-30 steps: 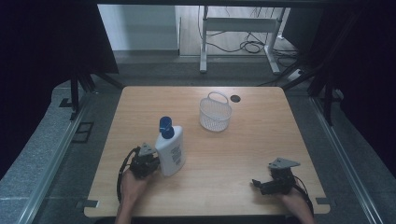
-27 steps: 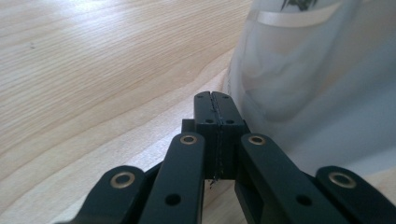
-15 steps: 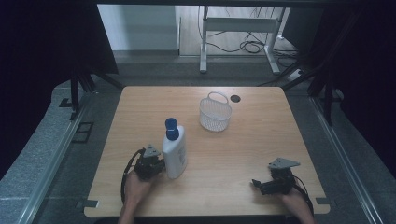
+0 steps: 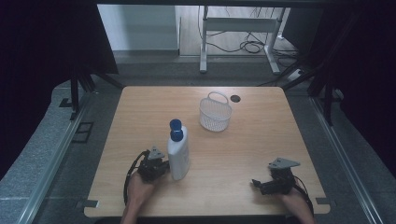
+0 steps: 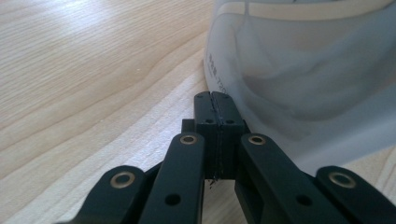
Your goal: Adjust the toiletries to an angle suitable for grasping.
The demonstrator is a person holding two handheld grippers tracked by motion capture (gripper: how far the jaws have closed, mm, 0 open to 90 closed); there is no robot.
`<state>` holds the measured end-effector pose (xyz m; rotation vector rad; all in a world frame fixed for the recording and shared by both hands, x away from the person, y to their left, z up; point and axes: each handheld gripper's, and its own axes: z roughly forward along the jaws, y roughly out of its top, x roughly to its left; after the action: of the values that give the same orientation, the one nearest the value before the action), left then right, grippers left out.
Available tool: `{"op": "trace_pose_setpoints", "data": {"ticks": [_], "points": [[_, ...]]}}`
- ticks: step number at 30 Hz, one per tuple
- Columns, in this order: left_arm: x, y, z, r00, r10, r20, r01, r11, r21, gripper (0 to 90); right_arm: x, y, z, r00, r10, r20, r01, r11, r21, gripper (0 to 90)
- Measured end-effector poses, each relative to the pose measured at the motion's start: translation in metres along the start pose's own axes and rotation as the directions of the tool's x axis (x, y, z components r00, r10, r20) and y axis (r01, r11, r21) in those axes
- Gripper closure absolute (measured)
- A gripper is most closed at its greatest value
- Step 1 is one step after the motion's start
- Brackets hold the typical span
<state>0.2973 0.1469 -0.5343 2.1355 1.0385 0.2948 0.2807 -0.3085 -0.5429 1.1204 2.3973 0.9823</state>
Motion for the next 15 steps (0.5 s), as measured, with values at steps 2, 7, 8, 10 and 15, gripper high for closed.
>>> {"op": "trace_pose_setpoints", "data": {"ticks": [2,7,8,10,15], "points": [[-0.003,0.0,0.001,1.0,0.008,0.001,-0.008,1.0,0.005,89.2,0.0,0.0,0.0,1.0,-0.001,0.0,0.001,1.0,0.0,0.0],[-0.01,0.001,0.002,0.9993,0.037,0.008,-0.037,0.999,0.026,89.1,0.0,0.0,0.0,1.0,-0.001,0.0,0.001,1.0,0.0,0.0],[-0.012,0.001,0.002,0.9993,0.037,0.008,-0.037,0.999,0.027,89.1,0.0,0.0,0.0,1.0,-0.001,0.0,0.001,1.0,0.0,0.0],[-0.016,0.001,0.003,0.9991,0.042,0.007,-0.042,0.9986,0.031,89.1,0.0,0.0,0.0,1.0,-0.001,0.0,0.001,1.0,0.0,0.0],[-0.021,0.0,0.004,0.9987,0.05,0.015,-0.05,0.998,0.04,89.1,0.0,0.0,0.0,1.0,-0.001,0.0,0.001,1.0,-0.001,0.0]]}}
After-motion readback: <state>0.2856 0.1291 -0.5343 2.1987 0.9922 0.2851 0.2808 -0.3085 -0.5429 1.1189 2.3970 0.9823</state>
